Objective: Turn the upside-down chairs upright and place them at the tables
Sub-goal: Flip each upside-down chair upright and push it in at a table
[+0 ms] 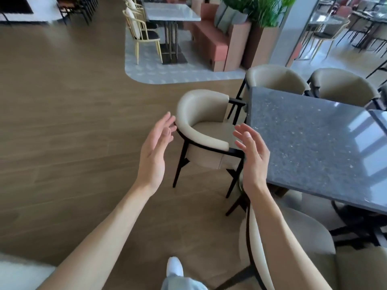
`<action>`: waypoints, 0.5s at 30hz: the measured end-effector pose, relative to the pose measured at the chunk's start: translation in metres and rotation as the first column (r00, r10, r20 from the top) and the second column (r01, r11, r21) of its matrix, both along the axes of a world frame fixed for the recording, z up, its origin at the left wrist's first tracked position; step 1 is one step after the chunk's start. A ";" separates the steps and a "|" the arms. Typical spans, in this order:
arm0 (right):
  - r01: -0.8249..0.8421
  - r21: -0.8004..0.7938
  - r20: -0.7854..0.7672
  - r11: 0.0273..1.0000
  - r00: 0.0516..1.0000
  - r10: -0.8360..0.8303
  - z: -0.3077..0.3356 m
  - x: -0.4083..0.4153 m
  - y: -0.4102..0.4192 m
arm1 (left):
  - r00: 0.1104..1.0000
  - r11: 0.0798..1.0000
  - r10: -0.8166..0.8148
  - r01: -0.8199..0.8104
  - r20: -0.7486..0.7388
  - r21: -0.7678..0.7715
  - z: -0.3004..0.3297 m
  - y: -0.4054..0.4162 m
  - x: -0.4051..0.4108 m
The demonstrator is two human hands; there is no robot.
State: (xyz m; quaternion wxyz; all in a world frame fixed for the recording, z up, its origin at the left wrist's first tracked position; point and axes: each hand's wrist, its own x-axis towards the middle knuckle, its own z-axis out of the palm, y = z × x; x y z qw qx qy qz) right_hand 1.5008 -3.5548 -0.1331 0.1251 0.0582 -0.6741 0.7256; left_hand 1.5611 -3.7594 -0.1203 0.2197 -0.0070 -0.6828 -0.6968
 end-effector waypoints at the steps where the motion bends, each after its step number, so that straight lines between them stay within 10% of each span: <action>1: 0.001 -0.013 0.018 1.000 1.000 0.000 -0.002 -0.019 -0.017 | 1.000 1.000 0.002 -0.002 0.015 -0.004 0.000 -0.016 -0.018; 15: 0.091 -0.003 0.042 0.996 0.995 -0.090 -0.007 -0.225 -0.181 | 0.992 0.992 -0.124 0.124 0.003 -0.001 -0.019 -0.168 -0.258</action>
